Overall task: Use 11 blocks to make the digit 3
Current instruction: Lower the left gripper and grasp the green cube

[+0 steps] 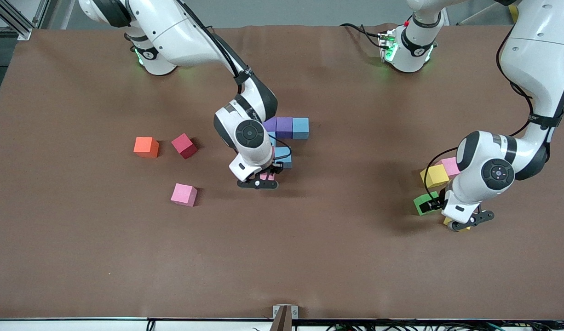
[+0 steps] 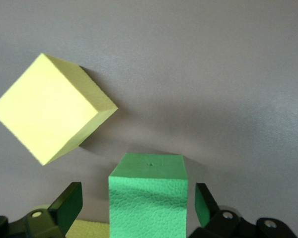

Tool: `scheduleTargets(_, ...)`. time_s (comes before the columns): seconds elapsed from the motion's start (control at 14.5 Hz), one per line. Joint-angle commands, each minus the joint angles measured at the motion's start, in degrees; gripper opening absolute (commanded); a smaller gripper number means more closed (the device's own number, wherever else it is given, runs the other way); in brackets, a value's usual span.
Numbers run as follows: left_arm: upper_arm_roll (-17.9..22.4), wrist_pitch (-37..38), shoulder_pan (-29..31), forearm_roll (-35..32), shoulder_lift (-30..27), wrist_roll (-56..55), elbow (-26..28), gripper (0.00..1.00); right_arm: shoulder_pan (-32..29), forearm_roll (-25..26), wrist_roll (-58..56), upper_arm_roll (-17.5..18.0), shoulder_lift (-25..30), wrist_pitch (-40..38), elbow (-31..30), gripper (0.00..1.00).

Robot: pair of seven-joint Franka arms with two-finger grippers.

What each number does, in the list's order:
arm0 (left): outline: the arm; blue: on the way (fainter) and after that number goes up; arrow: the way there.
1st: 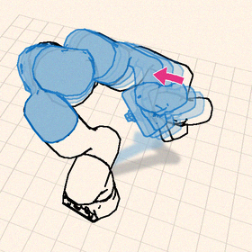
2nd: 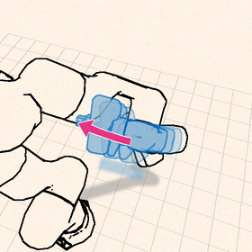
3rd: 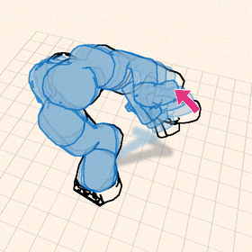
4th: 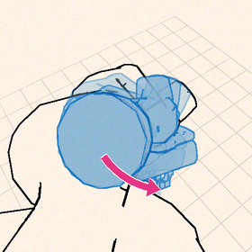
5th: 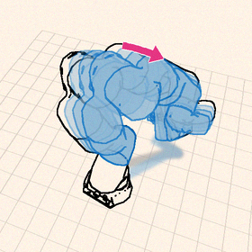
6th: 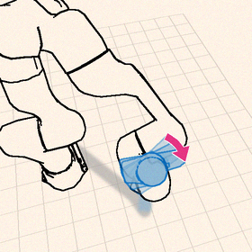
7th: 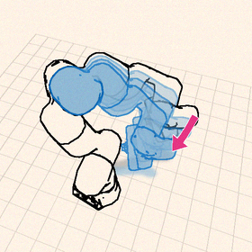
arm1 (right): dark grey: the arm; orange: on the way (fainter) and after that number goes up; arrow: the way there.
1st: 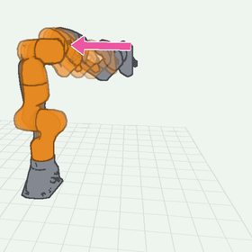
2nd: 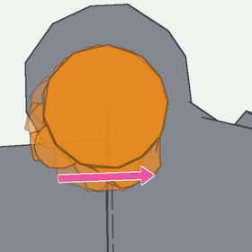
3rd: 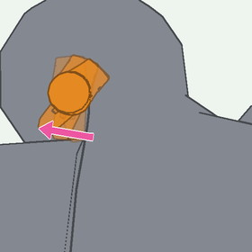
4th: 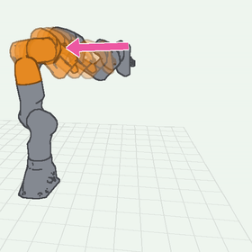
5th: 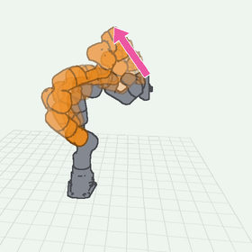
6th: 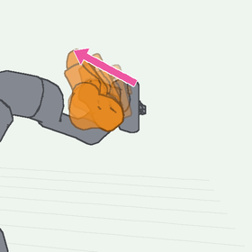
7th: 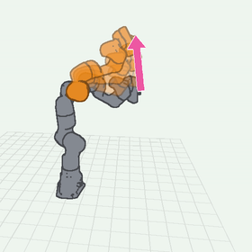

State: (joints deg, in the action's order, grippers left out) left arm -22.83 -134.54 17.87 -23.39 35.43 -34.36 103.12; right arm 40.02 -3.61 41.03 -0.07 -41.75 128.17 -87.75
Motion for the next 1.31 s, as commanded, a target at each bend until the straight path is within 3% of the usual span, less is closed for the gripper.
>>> scheduleTargets(0.0, -0.5, -0.6, 0.3, -1.0, 0.8, 0.5, -0.8, 1.0, 1.0, -1.6, 0.7, 0.4, 0.8, -0.1, -3.7, 0.0)
scheduleTargets(0.41, -0.6, -0.6, 0.2, -0.7, 0.9, 0.1, -0.2, 1.0, 1.0, -1.6, 1.0, 0.4, 0.7, 0.0, -3.6, 0.01)
scheduleTargets(0.55, -0.7, -0.6, 0.2, -0.5, 1.0, 0.0, 0.2, 1.0, 1.0, -1.6, 1.0, 0.4, 0.5, 0.0, -3.6, 0.08)
scheduleTargets(0.97, -0.8, -0.5, 0.3, -0.3, 1.3, 0.0, 0.7, 0.97, 0.6, -1.7, 1.0, 0.3, 0.4, 0.8, -3.1, 0.6)
scheduleTargets(1.04, -0.8, -0.5, 0.3, -0.3, 1.3, 0.0, 0.7, 0.93, 0.6, -1.7, 1.0, 0.3, 0.4, 0.9, -3.1, 0.98)
scheduleTargets(1.24, -0.8, -0.5, 0.3, -0.3, 1.3, -0.2, 0.8, 0.68, 0.1, -1.7, 0.5, 0.2, 0.7, 0.5, -2.8, 1.0)
